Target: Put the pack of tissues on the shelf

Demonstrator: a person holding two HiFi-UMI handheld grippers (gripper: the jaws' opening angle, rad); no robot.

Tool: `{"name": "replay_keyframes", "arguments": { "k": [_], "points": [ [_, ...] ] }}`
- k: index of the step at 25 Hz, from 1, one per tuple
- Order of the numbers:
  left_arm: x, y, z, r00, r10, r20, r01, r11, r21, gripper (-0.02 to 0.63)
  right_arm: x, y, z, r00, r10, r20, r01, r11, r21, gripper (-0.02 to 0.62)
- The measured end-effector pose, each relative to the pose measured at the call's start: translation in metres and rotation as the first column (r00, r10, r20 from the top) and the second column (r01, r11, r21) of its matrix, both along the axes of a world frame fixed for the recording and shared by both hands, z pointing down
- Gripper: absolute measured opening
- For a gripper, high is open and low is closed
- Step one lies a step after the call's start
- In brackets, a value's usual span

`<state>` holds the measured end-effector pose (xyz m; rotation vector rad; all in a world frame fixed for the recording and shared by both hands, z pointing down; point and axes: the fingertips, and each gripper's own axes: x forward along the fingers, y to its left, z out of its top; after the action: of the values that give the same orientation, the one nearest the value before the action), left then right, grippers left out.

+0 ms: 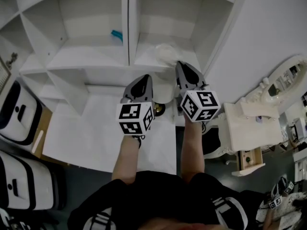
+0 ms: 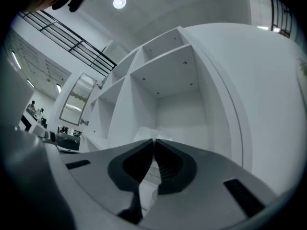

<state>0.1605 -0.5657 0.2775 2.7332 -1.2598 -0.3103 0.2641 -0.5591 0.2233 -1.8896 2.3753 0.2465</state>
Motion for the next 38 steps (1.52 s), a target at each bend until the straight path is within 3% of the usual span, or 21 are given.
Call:
{"name": "replay_keyframes", "arguments": {
  "k": [6, 10, 12, 14, 20, 25, 31, 38],
  "points": [
    [0.005, 0.001, 0.006, 1.0, 0.011, 0.016, -0.011, 1.0, -0.011, 0.011, 0.002, -0.016, 0.008, 0.993, 0.071, -0.089, -0.077, 0.995, -0.062, 0.021],
    [0.004, 0.003, 0.01, 1.0, 0.013, 0.023, -0.013, 1.0, -0.017, 0.011, 0.0, -0.016, 0.011, 0.992, 0.079, -0.103, -0.086, 0.995, -0.056, 0.023],
    [0.003, 0.003, 0.011, 1.0, 0.014, 0.025, -0.013, 1.0, -0.022, 0.011, -0.002, -0.014, 0.009, 0.993, 0.074, -0.097, -0.079, 0.996, -0.039, 0.064],
    [0.003, 0.003, 0.012, 0.999, 0.014, 0.029, -0.014, 1.0, -0.026, 0.011, -0.004, -0.01, 0.005, 0.994, 0.059, -0.089, -0.061, 0.998, -0.014, 0.146],
    [0.004, 0.005, 0.015, 0.999, 0.026, 0.037, -0.025, 0.999, -0.032, 0.011, -0.006, 0.012, -0.008, 1.0, 0.012, -0.026, -0.01, 0.996, 0.085, 0.193],
    [0.006, 0.007, 0.011, 0.999, 0.037, 0.024, -0.036, 0.999, -0.029, 0.011, 0.006, 0.027, -0.009, 0.998, 0.053, 0.033, -0.056, 0.992, 0.112, 0.19],
    [0.006, 0.009, 0.024, 0.998, 0.048, 0.027, -0.047, 0.998, -0.051, 0.011, 0.021, 0.048, 0.016, 0.991, 0.104, 0.084, -0.112, 0.989, 0.097, 0.066],
    [0.012, 0.011, 0.036, 0.997, 0.071, 0.039, -0.069, 0.996, -0.048, 0.011, 0.028, 0.053, 0.052, 0.99, 0.11, 0.092, -0.112, 0.993, 0.02, 0.027]
  ]
}}
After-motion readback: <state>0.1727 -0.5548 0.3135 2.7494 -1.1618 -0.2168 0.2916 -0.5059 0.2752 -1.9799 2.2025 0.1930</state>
